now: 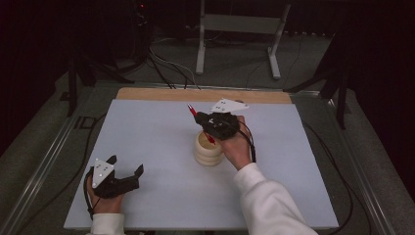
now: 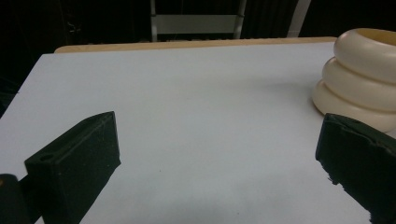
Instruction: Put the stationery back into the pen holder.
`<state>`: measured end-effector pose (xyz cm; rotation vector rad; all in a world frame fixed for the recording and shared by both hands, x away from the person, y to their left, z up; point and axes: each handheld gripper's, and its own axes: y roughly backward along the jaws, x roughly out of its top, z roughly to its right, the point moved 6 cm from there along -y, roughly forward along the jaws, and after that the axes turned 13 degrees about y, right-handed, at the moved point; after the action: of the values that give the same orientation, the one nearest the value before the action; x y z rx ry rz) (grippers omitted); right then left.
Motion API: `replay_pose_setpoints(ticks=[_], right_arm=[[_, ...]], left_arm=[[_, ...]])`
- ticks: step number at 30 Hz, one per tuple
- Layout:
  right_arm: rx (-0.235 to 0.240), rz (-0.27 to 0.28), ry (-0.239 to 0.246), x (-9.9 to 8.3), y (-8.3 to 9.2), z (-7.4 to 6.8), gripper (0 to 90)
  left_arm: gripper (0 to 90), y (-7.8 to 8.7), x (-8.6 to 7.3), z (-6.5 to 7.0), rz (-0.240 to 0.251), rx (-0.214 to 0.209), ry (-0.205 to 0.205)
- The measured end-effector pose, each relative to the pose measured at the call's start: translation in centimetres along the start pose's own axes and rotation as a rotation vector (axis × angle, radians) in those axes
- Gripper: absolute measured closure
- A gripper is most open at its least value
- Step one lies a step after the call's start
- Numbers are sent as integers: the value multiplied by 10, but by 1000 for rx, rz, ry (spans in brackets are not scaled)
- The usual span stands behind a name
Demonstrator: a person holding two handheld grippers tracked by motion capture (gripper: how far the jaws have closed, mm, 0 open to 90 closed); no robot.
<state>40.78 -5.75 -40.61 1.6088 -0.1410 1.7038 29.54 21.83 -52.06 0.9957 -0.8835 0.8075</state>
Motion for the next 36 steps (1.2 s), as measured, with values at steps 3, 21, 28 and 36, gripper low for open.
replay_pose_setpoints(ticks=[3,21,28,36], right_arm=[[-6,4,-4,-1,-1,2,803],[-35,-15,-35,-23,-7,13,799],[-53,-35,-48,-37,-9,16,799],[-56,-56,-43,-50,-12,13,797]], left_arm=[[4,0,0,0,0,-1,1],[4,-1,-1,0,-7,-4,-1],[4,-1,-1,1,-8,-5,2],[4,-1,-1,1,-8,-7,1]])
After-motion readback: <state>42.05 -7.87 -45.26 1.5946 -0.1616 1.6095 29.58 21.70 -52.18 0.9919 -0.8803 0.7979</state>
